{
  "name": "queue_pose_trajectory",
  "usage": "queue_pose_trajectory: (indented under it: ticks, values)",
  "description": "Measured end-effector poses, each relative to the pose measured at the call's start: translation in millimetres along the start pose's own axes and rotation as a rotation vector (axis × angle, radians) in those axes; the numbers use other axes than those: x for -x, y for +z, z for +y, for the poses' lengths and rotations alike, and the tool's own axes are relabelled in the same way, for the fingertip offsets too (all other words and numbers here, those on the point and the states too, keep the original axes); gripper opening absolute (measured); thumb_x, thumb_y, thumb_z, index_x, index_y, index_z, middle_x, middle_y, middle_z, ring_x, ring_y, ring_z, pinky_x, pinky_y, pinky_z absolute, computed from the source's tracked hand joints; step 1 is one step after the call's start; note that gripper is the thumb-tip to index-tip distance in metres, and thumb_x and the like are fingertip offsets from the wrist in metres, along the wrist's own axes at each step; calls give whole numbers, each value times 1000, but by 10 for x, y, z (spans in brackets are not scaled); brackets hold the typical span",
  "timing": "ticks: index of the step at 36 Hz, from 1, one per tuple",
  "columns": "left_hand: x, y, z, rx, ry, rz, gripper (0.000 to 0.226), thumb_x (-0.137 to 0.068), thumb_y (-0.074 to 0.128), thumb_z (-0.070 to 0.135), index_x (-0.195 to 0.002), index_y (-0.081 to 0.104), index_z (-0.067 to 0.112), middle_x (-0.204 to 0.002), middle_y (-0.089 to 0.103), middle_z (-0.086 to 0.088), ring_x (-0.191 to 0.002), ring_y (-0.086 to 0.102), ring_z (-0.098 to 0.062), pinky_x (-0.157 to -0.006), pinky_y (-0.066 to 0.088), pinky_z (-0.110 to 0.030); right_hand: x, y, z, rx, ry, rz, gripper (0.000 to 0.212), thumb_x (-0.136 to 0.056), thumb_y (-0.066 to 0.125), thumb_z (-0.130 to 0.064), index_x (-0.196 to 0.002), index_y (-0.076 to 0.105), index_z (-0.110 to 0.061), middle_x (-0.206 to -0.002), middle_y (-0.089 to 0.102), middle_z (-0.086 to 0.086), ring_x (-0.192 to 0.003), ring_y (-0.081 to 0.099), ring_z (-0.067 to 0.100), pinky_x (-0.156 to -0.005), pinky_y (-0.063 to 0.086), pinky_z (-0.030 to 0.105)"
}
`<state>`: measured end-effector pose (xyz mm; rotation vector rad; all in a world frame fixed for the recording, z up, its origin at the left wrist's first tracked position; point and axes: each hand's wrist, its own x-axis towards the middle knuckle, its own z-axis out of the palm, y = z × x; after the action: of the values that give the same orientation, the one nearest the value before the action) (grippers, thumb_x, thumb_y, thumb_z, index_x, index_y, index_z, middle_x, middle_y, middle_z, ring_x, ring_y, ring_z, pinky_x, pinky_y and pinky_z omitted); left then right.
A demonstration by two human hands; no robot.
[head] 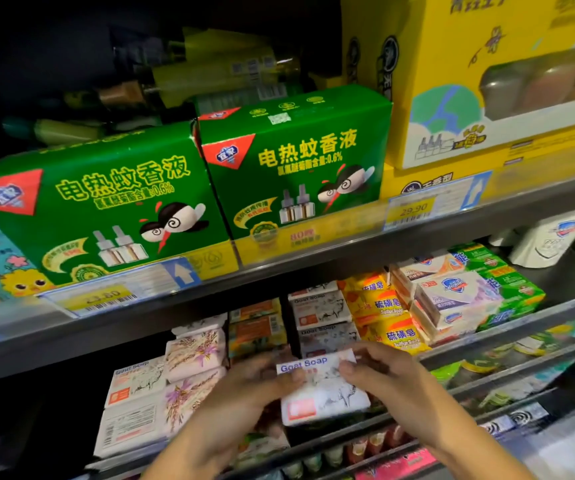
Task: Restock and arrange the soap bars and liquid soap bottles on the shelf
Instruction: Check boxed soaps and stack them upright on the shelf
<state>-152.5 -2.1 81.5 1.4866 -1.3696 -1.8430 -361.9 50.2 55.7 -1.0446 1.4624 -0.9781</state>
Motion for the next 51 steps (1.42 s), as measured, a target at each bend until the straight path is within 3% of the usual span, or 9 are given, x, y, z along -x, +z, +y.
queue_pose_trajectory:
  ticks: [6, 11, 18, 23, 27, 32, 37, 43, 51]
  values:
    - [98, -151, 138, -326, 352, 118, 45, -62, 92, 6, -99, 73, 24, -93, 77, 7, -89, 72, -11, -73, 53, -16, -17, -159, -126, 121, -272, -125, 41, -78, 85, -29, -112, 68, -45, -108, 68, -18, -103, 64, 6, -82, 54, 23]
    - [106, -355, 68, -816, 939, 267, 33, -73, 80, 26, -100, 70, 41, -111, 61, 42, -110, 52, 22, -90, 39, -1, -124, -134, -201, 153, -316, -189, 37, -65, 81, -59, -91, 71, -35, -100, 65, -12, -100, 62, 6, -80, 51, 24]
    - [37, -544, -292, -949, 1131, 372, 52, -66, 64, 5, -114, 68, 25, -120, 64, 18, -123, 44, 12, -106, 30, -8, -377, 199, -337, 365, -288, -269, 41, -64, 89, -46, -92, 64, -33, -88, 67, -18, -81, 63, -1, -73, 49, 25]
    - [-49, -789, -466, -751, 817, 539, 57, -75, 78, 22, -125, 57, 42, -124, 55, 22, -118, 47, 4, -95, 31, -3, -519, 468, -450, 502, -339, -231, 60, -60, 87, -60, -107, 58, -37, -103, 68, -16, -90, 67, 8, -79, 54, 33]
    - [-401, -1338, -755, -984, 603, 927, 61, -81, 60, 44, -131, 60, 8, -119, 65, -18, -111, 58, -38, -97, 45, -34, -636, 777, -542, 714, -459, -158, 46, -77, 82, -43, -113, 54, -40, -109, 59, -19, -97, 58, 2, -73, 42, 16]
    - [-589, -1791, -1053, -967, 0, 1011, 94, -89, 31, 74, -150, 34, 3, -151, 39, -20, -140, 32, -41, -113, 31, -54, -865, 1188, -534, 669, -528, -174, 42, -79, 83, -24, -110, 55, -28, -98, 55, -26, -90, 57, -13, -82, 46, 13]
    - [-598, -1698, -1117, -927, -105, 976, 89, -97, 28, 67, -156, 17, 1, -155, 35, -17, -140, 36, -36, -111, 34, -47, -1080, 1686, -717, 790, -651, -243, 46, -88, 73, -10, -128, 54, 3, -118, 61, 5, -95, 52, 1, -69, 30, -3]
    - [-515, -1686, -1152, -999, -55, 900, 40, -99, 37, 6, -136, 46, -6, -139, 45, -31, -114, 56, -45, -88, 52, -47, -1527, 2283, -829, 1046, -554, -268, 54, -95, 63, -43, -143, 50, -22, -141, 57, 5, -127, 54, 25, -85, 35, 21]
    - [-471, -1666, -1077, -892, -67, 1001, 29, -99, 37, 15, -122, 53, 3, -121, 59, -14, -109, 60, -35, -74, 46, -39, -2034, 2776, -665, 1262, -543, -366, 73, -90, 69, -40, -152, 38, -16, -150, 45, 14, -135, 46, 31, -107, 38, 31]
